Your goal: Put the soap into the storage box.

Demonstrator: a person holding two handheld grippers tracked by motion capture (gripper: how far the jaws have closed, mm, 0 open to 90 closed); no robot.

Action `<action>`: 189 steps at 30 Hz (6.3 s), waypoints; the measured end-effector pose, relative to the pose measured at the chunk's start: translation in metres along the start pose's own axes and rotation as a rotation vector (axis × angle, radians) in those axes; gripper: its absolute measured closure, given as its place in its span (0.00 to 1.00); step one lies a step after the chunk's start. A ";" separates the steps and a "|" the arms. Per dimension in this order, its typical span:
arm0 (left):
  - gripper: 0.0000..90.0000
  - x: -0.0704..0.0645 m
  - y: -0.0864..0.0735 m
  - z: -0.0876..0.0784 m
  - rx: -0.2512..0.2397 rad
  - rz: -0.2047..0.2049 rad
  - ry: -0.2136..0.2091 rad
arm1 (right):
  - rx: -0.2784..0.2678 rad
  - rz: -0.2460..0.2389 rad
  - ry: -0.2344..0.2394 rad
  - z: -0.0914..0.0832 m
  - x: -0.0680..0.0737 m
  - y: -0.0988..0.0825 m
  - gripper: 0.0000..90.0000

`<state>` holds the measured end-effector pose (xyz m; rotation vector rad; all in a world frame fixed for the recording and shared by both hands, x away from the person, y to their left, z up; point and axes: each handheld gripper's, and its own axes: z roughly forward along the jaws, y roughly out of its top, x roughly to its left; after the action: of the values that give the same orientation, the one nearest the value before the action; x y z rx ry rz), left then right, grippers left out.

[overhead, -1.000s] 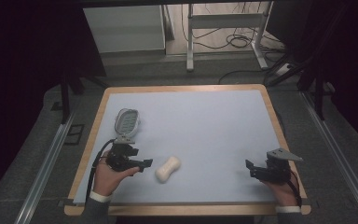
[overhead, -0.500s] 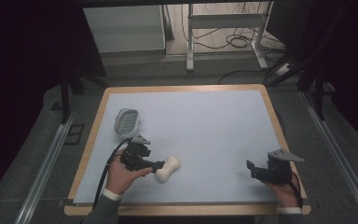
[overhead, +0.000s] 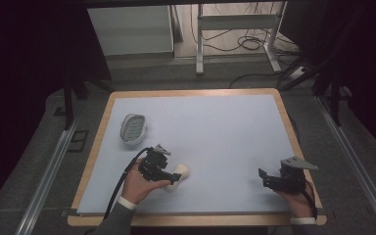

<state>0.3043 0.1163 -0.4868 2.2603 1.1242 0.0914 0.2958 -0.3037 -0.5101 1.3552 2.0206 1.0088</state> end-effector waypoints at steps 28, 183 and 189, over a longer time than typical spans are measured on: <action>0.46 -0.008 0.001 0.035 0.112 0.020 0.057 | 0.008 0.011 0.001 0.001 0.000 0.000 0.11; 0.55 0.093 0.051 -0.053 -0.026 -0.088 0.133 | 0.029 0.055 -0.040 0.003 -0.008 -0.004 0.11; 0.55 0.098 0.051 -0.054 -0.024 -0.095 0.139 | 0.028 0.053 -0.040 0.003 -0.008 -0.004 0.11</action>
<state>0.3854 0.1924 -0.4345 2.2033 1.2938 0.2256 0.2991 -0.3104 -0.5148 1.4387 1.9863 0.9716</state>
